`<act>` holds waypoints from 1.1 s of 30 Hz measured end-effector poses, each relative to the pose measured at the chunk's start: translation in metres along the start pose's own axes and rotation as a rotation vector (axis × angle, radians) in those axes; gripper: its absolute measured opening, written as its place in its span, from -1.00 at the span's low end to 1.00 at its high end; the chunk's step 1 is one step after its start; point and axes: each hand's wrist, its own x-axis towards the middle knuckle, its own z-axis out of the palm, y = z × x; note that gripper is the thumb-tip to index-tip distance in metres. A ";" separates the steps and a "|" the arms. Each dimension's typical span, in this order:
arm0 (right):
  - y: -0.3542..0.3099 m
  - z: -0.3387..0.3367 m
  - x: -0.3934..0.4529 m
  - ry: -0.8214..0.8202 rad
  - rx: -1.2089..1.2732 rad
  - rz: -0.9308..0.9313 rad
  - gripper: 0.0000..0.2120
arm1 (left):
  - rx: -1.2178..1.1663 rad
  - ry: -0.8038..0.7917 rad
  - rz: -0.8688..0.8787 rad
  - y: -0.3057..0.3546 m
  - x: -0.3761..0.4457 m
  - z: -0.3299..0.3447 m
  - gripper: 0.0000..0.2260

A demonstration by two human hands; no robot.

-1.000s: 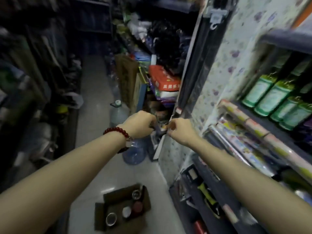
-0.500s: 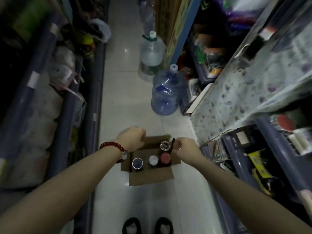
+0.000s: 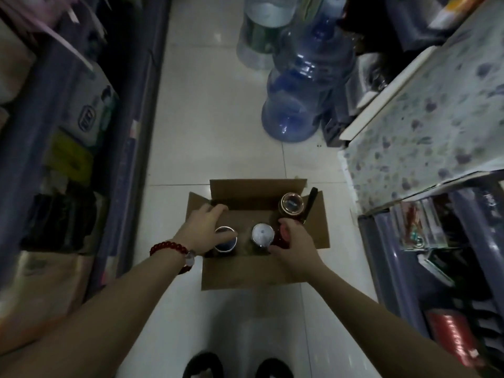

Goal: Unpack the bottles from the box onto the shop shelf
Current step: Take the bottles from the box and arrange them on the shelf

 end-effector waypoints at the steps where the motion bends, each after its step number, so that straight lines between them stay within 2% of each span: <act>1: 0.008 0.014 0.005 0.022 0.056 0.001 -0.36 | -0.082 0.014 -0.021 -0.007 0.005 0.014 -0.33; 4: 0.027 0.053 0.017 0.119 0.265 -0.005 -0.30 | -0.313 0.094 -0.064 -0.027 0.019 0.056 -0.25; 7: 0.040 0.086 0.027 0.186 0.389 0.012 -0.23 | -0.448 0.164 -0.052 -0.042 0.031 0.094 -0.24; 10: 0.050 0.110 0.040 0.235 0.388 0.002 -0.20 | -0.509 0.190 -0.052 -0.054 0.042 0.128 -0.22; 13: 0.056 0.124 0.056 0.281 0.313 -0.013 -0.25 | -0.541 0.217 -0.022 -0.066 0.051 0.148 -0.21; 19: 0.055 0.130 0.079 0.367 0.289 -0.057 -0.29 | -0.564 0.374 0.012 -0.072 0.077 0.147 -0.24; 22: 0.052 0.130 0.086 0.385 0.293 -0.047 -0.28 | -0.613 0.443 -0.025 -0.071 0.087 0.137 -0.25; 28: 0.048 0.124 0.092 0.380 0.262 -0.016 -0.30 | -0.613 0.451 -0.061 -0.064 0.083 0.132 -0.23; 33: 0.044 0.112 0.081 0.349 0.293 0.015 -0.24 | -0.624 0.437 -0.069 -0.047 0.077 0.112 -0.18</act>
